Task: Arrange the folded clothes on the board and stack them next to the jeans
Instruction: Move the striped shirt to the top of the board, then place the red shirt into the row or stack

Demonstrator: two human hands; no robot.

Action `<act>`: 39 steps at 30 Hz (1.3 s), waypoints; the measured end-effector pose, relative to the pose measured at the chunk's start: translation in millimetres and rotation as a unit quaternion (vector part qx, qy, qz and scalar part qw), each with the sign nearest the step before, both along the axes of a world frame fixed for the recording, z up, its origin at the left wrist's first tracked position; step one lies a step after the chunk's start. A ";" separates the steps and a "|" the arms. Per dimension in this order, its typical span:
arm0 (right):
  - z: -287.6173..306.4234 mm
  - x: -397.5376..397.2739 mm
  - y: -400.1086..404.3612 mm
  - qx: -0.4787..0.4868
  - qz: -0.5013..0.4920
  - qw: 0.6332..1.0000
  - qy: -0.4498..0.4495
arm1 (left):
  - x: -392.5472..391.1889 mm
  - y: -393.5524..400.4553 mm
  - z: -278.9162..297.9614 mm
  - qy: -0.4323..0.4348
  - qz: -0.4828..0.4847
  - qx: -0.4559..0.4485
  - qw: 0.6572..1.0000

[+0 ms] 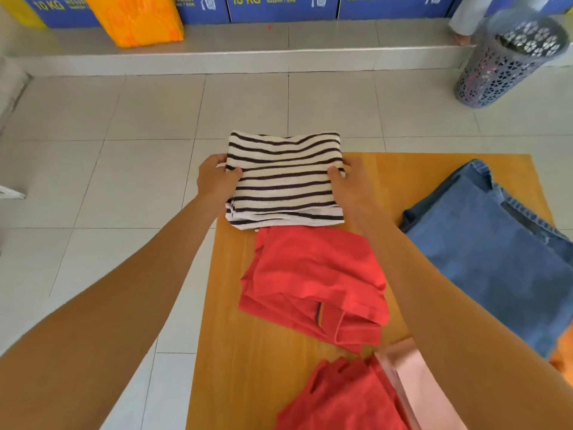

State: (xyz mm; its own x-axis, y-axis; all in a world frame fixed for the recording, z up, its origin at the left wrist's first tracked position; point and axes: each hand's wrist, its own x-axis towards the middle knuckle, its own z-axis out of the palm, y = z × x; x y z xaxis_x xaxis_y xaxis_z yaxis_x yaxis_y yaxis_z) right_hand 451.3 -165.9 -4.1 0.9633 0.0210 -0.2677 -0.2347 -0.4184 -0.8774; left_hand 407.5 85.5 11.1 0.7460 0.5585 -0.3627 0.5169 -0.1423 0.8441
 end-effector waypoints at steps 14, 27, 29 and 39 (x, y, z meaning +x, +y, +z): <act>12.1 -152.1 -73.4 -0.082 -0.167 0.982 -0.032 | -134.2 -74.0 -25.1 0.053 0.104 0.003 0.993; 18.3 -202.3 -60.4 -0.076 -0.017 0.990 0.119 | -186.7 -104.8 -1.9 0.039 -0.074 -0.102 0.991; 25.9 -198.2 -55.9 -0.045 -0.002 0.995 0.091 | -199.1 -88.1 1.7 0.010 -0.038 -0.099 0.994; -10.4 -173.1 -22.4 -0.097 0.030 0.993 0.061 | -182.3 -42.8 -16.9 0.106 -0.119 0.044 0.986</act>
State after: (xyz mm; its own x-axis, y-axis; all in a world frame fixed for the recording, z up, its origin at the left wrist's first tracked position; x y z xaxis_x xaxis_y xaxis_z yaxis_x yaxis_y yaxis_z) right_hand 278.1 -188.3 -14.4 0.9220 0.0147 -0.3869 -0.3033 -0.5939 -0.7452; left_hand 225.2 42.7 -5.9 0.7726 0.4123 -0.4828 0.6235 -0.3492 0.6995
